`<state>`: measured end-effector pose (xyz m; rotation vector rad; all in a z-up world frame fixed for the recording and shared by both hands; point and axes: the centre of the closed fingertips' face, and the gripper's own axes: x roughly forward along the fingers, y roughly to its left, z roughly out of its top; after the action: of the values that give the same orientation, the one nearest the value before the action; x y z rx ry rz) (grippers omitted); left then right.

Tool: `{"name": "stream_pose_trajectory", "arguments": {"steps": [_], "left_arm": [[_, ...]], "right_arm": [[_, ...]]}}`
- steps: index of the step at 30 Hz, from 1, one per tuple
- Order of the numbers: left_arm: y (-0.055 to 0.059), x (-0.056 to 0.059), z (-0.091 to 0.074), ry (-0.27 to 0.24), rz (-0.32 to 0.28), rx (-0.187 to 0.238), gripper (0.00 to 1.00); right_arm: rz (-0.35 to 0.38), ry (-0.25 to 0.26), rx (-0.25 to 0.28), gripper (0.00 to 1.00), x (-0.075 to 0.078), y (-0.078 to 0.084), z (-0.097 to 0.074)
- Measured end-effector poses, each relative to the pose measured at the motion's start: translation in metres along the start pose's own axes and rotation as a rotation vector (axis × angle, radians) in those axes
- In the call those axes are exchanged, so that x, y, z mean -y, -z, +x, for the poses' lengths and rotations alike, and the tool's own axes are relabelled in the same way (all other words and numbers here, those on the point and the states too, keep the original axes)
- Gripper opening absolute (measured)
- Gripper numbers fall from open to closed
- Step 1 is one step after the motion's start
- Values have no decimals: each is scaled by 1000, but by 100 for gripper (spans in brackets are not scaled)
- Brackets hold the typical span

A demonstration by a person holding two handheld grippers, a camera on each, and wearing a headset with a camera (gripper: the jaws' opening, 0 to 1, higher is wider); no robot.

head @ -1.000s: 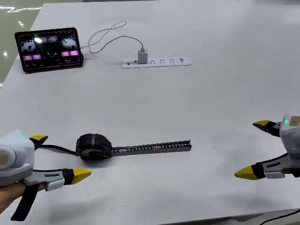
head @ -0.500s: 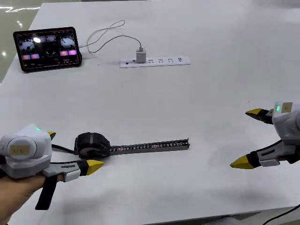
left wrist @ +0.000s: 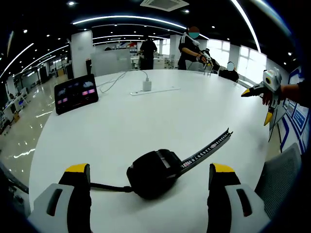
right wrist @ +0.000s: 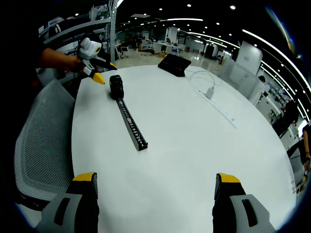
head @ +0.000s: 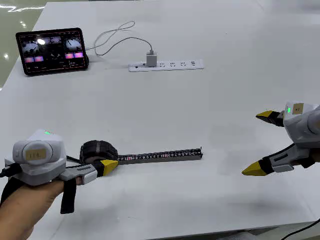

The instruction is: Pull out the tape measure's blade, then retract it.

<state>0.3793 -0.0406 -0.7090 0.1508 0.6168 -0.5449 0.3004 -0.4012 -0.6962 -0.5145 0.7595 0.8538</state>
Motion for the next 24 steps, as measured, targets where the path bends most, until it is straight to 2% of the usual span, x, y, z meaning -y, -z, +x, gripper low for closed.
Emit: {"name": "stream_pose_trajectory", "arguments": {"steps": [1,10,12,14,17,24], "left_arm": [[-1,-2,0,-24,4,11,99],[4,8,4,-26,-10,4,99],[3,9,5,-34,-23,13,99],[1,7,7,-57,-72,32,99],[2,6,9,-64,-102,32,99],[0,4,12,-90,-109,51,99]], "right_arm": [[-9,-5,-5,99,0,-1,1],[-38,-25,-8,99,5,-13,9],[-52,-35,-11,99,7,-16,11],[-61,-42,-17,99,9,-20,13],[-73,-57,-23,99,11,-24,15],[-103,-92,-38,99,11,-30,24]]}}
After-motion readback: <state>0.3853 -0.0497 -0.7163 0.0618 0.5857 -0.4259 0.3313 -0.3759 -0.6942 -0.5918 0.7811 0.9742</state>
